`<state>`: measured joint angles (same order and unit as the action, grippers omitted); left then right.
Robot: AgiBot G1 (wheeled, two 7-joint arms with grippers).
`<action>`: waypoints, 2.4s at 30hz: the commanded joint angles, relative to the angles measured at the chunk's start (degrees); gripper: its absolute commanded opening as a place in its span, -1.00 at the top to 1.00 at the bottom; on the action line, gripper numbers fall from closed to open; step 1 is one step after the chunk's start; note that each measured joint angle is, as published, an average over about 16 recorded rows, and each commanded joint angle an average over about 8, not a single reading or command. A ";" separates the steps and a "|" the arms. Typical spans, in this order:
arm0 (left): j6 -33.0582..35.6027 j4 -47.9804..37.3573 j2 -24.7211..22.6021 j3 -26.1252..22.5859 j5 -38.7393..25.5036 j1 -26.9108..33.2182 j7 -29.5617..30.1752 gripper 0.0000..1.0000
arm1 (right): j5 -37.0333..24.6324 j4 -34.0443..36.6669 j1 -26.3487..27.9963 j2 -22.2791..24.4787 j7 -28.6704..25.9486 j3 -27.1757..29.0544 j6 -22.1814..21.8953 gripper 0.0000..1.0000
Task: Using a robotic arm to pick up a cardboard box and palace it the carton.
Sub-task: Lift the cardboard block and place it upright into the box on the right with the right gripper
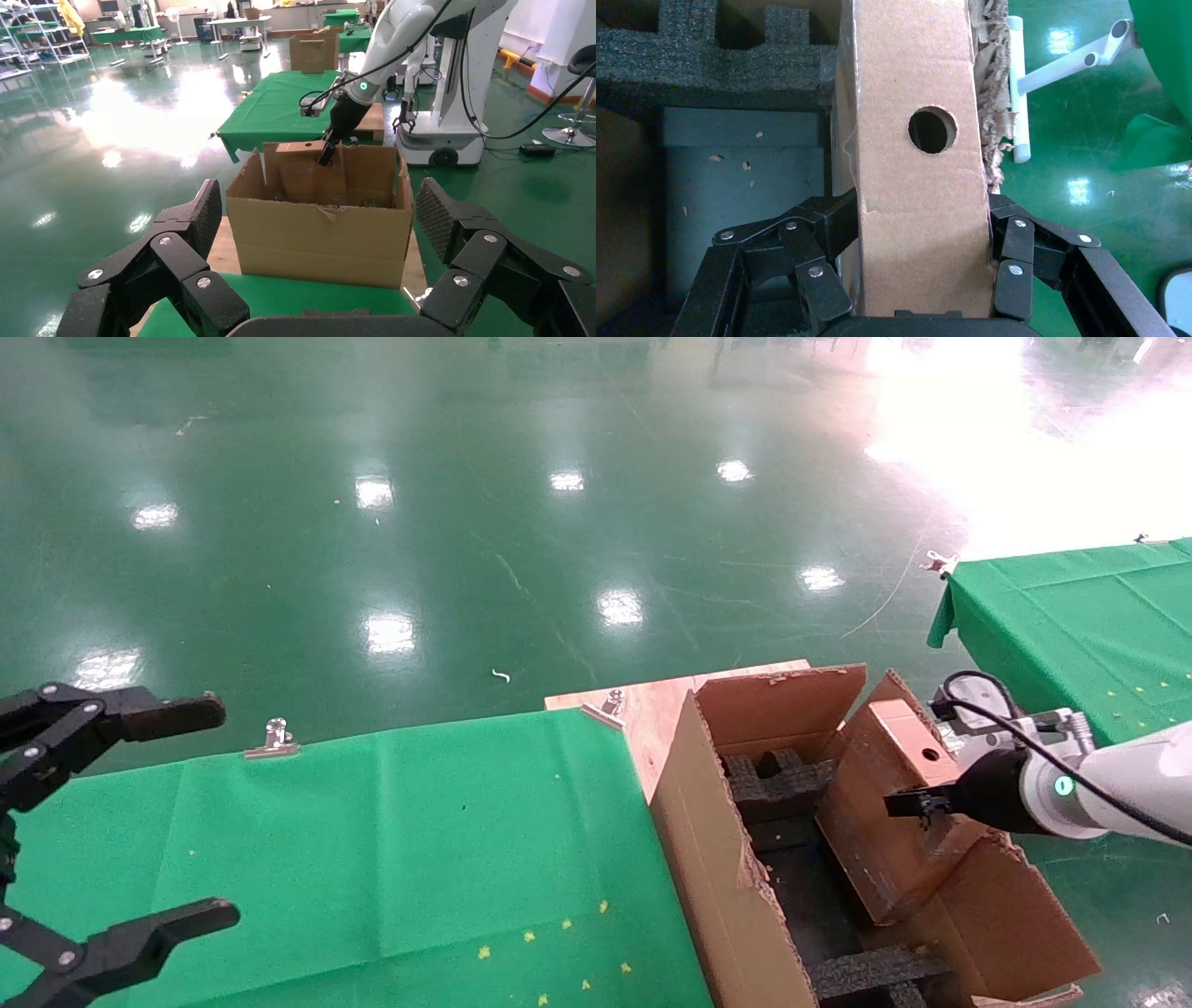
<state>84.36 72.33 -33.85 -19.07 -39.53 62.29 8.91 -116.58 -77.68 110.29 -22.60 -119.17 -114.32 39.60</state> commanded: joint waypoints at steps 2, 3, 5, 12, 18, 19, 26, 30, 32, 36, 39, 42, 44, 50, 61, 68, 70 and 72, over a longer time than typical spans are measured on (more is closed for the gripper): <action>0.00 0.00 0.00 0.00 0.00 0.00 0.00 -1.00 | -1.39 -0.09 -1.07 -0.69 -2.62 -0.12 -0.39 1.00; 0.00 0.00 0.00 0.00 0.00 0.00 0.00 -1.00 | -1.52 -0.11 -1.31 -0.82 -3.04 -0.16 -0.44 1.00; 0.00 0.00 0.00 -0.01 0.00 0.00 0.00 -1.00 | -1.65 -0.13 -1.77 -1.05 -3.64 -0.27 -0.56 1.00; 0.00 0.00 0.00 -0.01 0.01 0.00 -0.01 -1.00 | -1.49 -0.07 -3.36 -1.64 -4.71 -0.79 -0.95 1.00; -0.01 0.00 0.01 -0.02 0.01 0.00 -0.01 -1.00 | -1.26 0.14 -4.81 -2.10 -6.12 -1.20 -1.19 1.00; -0.01 0.00 0.01 -0.02 0.01 0.00 -0.01 -1.00 | -1.24 0.17 -5.07 -2.22 -6.41 -1.25 -1.24 1.00; -0.01 0.00 0.01 -0.02 0.02 0.01 -0.01 -1.00 | -1.55 0.46 -7.14 -3.25 -8.16 -1.72 -2.13 1.00; -0.01 0.00 0.01 -0.03 0.02 0.01 -0.01 -1.00 | -2.15 0.80 -8.35 -3.73 -9.16 -1.96 -2.89 1.00; -0.01 0.00 0.01 -0.03 0.02 0.01 -0.01 -1.00 | -2.48 1.06 -8.94 -3.98 -9.76 -2.05 -3.22 1.00; -0.01 0.00 0.01 -0.03 0.02 0.01 -0.02 -1.00 | -2.80 1.72 -10.07 -4.56 -10.83 -2.22 -3.78 1.00; -0.01 0.00 0.01 -0.03 0.02 0.01 -0.02 -1.00 | -2.61 2.21 -10.90 -5.07 -11.23 -2.39 -4.13 1.00; -0.01 0.00 0.01 -0.04 0.03 0.01 -0.02 -1.00 | -1.98 2.77 -11.54 -5.62 -11.15 -2.57 -4.38 1.00; -0.02 0.00 0.01 -0.04 0.03 0.01 -0.02 -1.00 | -1.58 3.10 -11.87 -5.94 -10.90 -2.68 -4.50 0.98; -0.03 -0.02 0.02 -0.03 0.03 0.00 -0.02 -1.00 | -0.77 3.89 -12.51 -6.63 -10.14 -2.92 -4.73 -0.38; -0.03 -0.02 0.02 -0.03 0.03 0.00 -0.03 -1.00 | -0.63 3.75 -12.36 -6.48 -10.27 -2.89 -4.61 -1.00; -0.03 -0.03 0.02 -0.04 0.04 0.01 -0.03 -1.00 | -0.81 3.82 -11.82 -6.27 -9.99 -2.73 -4.53 -1.00; -0.03 -0.03 0.02 -0.04 0.04 0.01 -0.03 -1.00 | -0.91 3.59 -11.57 -6.11 -9.89 -2.69 -4.39 -1.00; -0.03 -0.03 0.02 -0.04 0.04 0.01 -0.03 -1.00 | -1.00 3.23 -11.30 -5.90 -9.81 -2.66 -4.17 -1.00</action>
<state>84.33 72.30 -33.84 -19.11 -39.49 62.30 8.88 -117.57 -74.62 98.99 -28.40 -129.00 -117.01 35.50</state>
